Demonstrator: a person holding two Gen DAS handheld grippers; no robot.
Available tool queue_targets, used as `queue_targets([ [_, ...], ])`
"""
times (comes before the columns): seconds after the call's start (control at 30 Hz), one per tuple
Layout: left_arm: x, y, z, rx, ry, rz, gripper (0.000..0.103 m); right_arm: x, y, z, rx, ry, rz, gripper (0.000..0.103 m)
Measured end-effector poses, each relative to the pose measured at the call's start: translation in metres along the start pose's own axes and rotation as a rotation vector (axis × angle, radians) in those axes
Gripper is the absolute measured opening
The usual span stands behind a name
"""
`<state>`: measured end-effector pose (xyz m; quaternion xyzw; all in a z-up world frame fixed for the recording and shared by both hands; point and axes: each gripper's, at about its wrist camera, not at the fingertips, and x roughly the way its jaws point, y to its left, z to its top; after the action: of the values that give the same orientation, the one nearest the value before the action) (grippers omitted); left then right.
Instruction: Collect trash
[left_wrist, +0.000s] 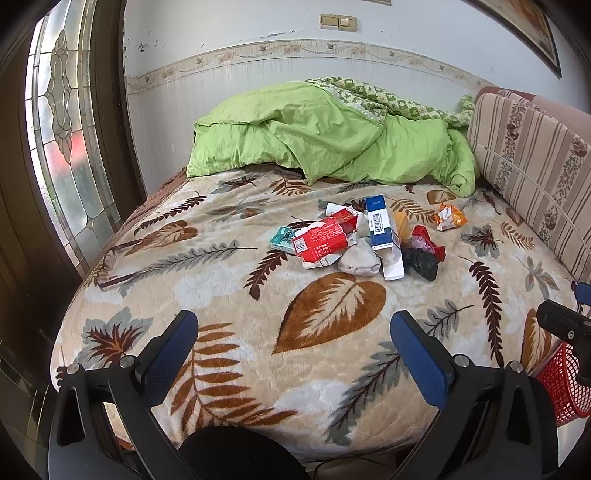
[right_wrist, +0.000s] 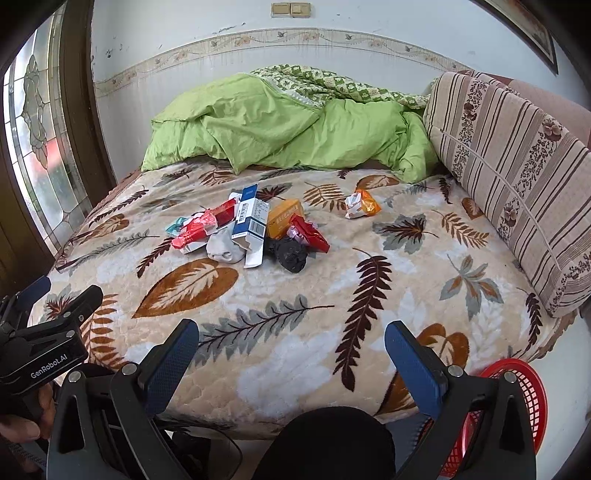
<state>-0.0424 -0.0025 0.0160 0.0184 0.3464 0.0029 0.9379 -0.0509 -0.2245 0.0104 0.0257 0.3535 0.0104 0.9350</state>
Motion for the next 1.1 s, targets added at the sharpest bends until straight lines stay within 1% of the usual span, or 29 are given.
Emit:
queue_targets([
  [0.03,-0.001,0.0,0.003,-0.004,0.021,-0.004,0.103,0.0,0.0,0.0,0.003,0.001,0.003,0.102],
  [0.13,0.0,0.001,0.005,-0.006,0.045,-0.007,0.103,0.001,0.0,0.0,0.003,0.002,0.011,0.102],
  [0.5,0.012,0.002,-0.001,-0.005,0.044,-0.012,0.103,0.009,-0.001,-0.001,0.017,0.02,0.038,0.1],
  [0.8,0.032,0.006,-0.003,-0.027,0.105,-0.038,0.103,0.025,-0.004,0.0,0.039,0.057,0.066,0.097],
  [0.93,0.043,0.006,-0.002,-0.019,0.129,-0.038,0.103,0.036,-0.005,0.002,0.048,0.08,0.086,0.092],
  [1.0,0.051,0.008,-0.001,-0.02,0.155,-0.061,0.103,0.045,-0.008,0.005,0.059,0.096,0.108,0.088],
  [1.07,0.062,0.015,0.002,-0.029,0.186,-0.086,0.103,0.053,-0.01,0.008,0.065,0.106,0.132,0.077],
  [1.1,0.068,0.019,0.006,-0.035,0.194,-0.092,0.103,0.058,-0.012,0.011,0.066,0.114,0.141,0.075],
])
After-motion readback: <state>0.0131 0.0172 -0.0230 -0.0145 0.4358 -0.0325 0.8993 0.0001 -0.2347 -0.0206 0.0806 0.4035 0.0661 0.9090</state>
